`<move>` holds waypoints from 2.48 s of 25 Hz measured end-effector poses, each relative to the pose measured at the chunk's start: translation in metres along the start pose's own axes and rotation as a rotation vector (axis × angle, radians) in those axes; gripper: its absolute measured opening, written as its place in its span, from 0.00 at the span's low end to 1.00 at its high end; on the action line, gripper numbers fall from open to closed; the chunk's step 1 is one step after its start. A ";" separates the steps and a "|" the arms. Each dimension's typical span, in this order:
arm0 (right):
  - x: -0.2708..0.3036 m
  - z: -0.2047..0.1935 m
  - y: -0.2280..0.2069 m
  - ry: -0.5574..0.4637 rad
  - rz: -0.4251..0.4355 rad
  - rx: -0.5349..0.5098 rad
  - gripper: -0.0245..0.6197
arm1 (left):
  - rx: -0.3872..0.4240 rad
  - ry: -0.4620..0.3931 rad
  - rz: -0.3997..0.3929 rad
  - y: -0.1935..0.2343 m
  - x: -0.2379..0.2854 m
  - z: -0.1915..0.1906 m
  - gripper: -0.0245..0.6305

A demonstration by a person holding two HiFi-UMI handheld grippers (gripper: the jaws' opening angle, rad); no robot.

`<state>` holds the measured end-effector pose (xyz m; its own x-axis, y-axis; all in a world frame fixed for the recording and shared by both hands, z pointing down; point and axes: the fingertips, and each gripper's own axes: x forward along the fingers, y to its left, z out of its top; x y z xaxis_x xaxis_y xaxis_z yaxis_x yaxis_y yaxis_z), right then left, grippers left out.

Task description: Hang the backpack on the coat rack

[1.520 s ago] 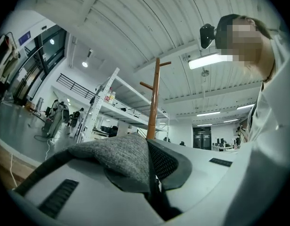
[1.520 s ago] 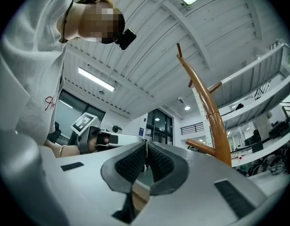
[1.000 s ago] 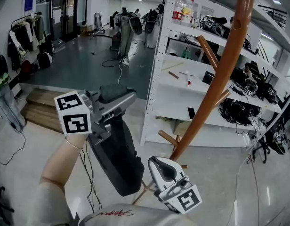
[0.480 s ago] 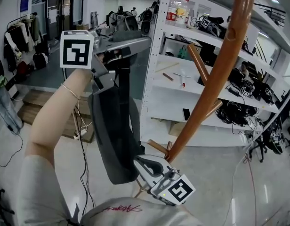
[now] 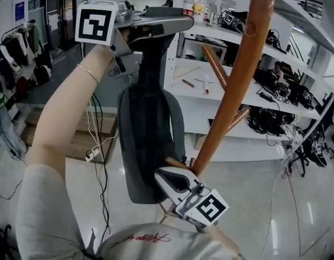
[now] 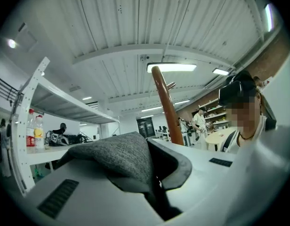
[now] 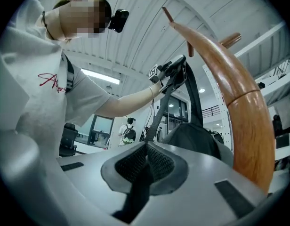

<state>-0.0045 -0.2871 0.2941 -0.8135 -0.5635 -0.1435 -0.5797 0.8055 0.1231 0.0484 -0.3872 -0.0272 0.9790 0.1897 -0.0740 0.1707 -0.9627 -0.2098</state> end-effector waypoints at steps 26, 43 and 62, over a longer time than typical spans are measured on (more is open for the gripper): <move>-0.032 -0.024 0.009 0.016 -0.089 -0.075 0.07 | 0.129 0.265 -0.389 -0.095 0.061 -0.049 0.07; -0.038 -0.044 0.034 0.025 -0.079 0.030 0.07 | 0.071 0.230 -0.086 -0.069 0.060 -0.089 0.11; -0.040 -0.042 0.024 -0.013 -0.121 0.049 0.07 | 0.321 0.006 0.694 -0.039 -0.009 -0.114 0.50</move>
<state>0.0120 -0.2525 0.3443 -0.7372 -0.6546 -0.1671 -0.6700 0.7403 0.0557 0.0454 -0.3731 0.0926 0.8508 -0.4404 -0.2868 -0.5236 -0.7572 -0.3905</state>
